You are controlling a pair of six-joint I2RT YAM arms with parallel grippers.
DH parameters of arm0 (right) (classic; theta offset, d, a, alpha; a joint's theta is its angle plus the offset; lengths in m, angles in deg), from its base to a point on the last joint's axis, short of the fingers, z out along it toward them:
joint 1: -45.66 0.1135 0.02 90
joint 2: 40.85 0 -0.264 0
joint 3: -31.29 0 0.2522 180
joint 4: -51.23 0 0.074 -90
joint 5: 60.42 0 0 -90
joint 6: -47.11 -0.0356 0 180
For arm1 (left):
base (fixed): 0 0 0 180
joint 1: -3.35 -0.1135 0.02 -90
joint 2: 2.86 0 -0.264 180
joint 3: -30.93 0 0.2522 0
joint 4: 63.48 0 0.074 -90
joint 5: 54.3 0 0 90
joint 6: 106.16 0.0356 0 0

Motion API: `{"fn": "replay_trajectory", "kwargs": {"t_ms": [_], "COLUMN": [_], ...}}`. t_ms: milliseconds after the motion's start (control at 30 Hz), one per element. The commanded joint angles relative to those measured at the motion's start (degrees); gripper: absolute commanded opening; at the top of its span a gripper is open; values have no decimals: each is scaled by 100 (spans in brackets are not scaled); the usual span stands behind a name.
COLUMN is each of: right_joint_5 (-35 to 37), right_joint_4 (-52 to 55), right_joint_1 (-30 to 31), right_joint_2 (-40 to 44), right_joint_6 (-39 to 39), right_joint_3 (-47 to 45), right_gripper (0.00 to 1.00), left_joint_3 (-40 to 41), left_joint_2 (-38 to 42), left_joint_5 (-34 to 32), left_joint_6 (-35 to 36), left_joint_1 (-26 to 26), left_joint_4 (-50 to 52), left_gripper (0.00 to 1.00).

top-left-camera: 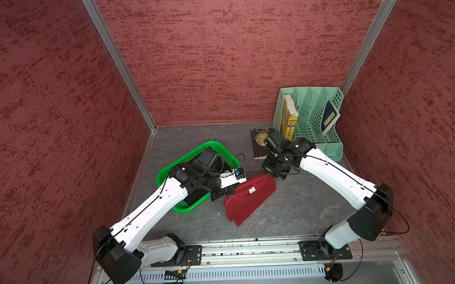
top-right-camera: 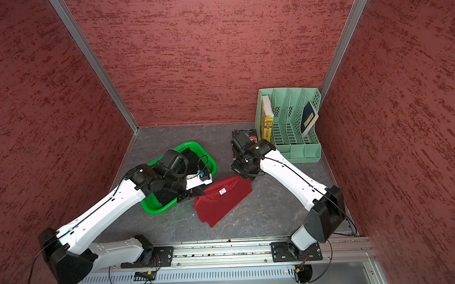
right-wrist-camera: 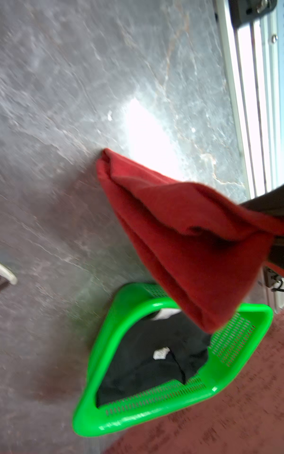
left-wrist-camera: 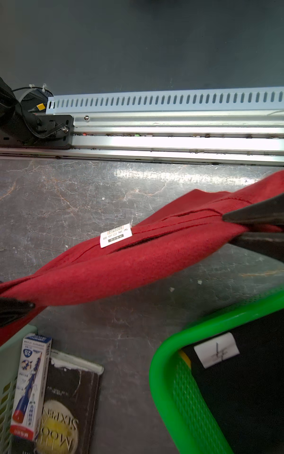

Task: Put the folded t-shirts into the basket
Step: Pick up the T-shirt from the center of the board, then place the T-shirt in the bin.

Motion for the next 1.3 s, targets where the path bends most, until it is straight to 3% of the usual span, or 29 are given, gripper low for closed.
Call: {"fn": "replay_trajectory", "kwargs": {"t_ms": [0,133,233,433,633,700,800,900,1033,1267], "right_joint_5": [344,358,144,146,165,2,-465,-663,-786,-677], "right_joint_4": [-363,-728,-1336,-1487,-1842,-2139,-2671,-2883,-2929,-3194], "right_joint_1": [342,771,956,1147,1113,1045,930,870,791,606], "right_joint_2": [241,21,-140,-963,-2073,-2436,-3031,-3591,-4137,-4526], "right_joint_6": [-564,-766,-948,-895,-867,-801,-911,-988,-1114,-1217], "right_joint_3": [192,445,461,1341,2275,2530,2801,3193,3620,3674], "right_gripper": [0,0,0,0,0,0,0,0,1,2], "left_joint_3": [-161,-278,-222,-325,-295,-453,-863,-872,-254,192], "left_joint_2": [550,983,1330,1402,1042,693,36,-312,-434,-1126], "left_joint_5": [-176,-247,-475,172,441,442,156,151,-393,-491], "left_joint_6": [327,557,737,1529,2142,2046,1446,1334,1469,1806], "left_joint_1": [-217,-549,-1074,-2732,-4404,-4754,-4957,-5119,-5145,-5141], "left_joint_4": [848,1431,1558,2174,1800,1611,1314,1157,288,-29], "left_gripper": [0,0,0,0,0,0,0,0,0,0]}}
